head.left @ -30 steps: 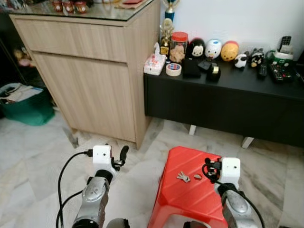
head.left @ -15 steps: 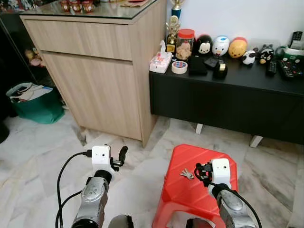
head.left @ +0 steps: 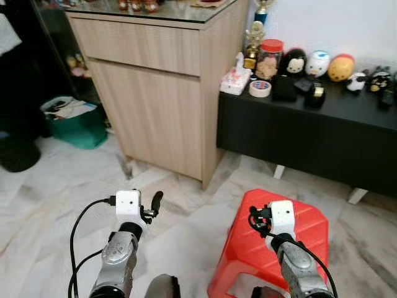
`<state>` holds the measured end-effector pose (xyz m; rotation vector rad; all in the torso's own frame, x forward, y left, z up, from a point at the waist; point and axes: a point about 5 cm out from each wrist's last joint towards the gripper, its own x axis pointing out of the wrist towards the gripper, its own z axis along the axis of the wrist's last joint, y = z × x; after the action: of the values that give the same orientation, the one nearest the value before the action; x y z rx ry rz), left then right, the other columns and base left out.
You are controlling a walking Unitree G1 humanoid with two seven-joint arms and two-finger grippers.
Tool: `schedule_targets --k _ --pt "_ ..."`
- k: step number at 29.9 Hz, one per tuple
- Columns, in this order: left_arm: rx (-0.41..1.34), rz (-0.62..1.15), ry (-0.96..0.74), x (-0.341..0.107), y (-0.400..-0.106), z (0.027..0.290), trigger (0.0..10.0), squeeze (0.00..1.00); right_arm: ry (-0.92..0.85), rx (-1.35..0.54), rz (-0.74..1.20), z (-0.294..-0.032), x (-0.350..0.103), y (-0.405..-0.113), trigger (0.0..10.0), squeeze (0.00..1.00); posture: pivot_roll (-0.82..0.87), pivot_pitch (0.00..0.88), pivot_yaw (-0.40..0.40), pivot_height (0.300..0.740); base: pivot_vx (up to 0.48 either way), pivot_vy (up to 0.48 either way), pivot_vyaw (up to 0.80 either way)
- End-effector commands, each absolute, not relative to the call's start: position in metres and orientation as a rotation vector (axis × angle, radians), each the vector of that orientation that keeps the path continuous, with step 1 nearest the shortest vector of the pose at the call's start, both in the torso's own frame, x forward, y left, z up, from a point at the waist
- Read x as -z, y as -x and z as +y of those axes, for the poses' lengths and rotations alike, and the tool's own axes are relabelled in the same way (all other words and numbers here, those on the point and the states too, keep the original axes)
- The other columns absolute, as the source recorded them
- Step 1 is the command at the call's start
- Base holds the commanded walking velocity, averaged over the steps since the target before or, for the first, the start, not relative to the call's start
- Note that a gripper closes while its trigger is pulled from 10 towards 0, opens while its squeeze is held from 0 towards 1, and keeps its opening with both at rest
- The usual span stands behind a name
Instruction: Hang keys on a hook
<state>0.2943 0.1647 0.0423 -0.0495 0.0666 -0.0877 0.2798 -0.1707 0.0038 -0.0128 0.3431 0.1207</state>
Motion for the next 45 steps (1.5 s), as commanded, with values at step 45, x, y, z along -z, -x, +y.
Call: schedule_targets --k 45 --pt "0.099 0.082 0.056 -0.0414 -0.2958 0.1637 10.0 0.00 0.052 -0.079 0.350 -0.1768 -0.0041 -0.2844 10.0 0.00 -0.04 0.033 0.010 0.601 0.000 0.000 0.00"
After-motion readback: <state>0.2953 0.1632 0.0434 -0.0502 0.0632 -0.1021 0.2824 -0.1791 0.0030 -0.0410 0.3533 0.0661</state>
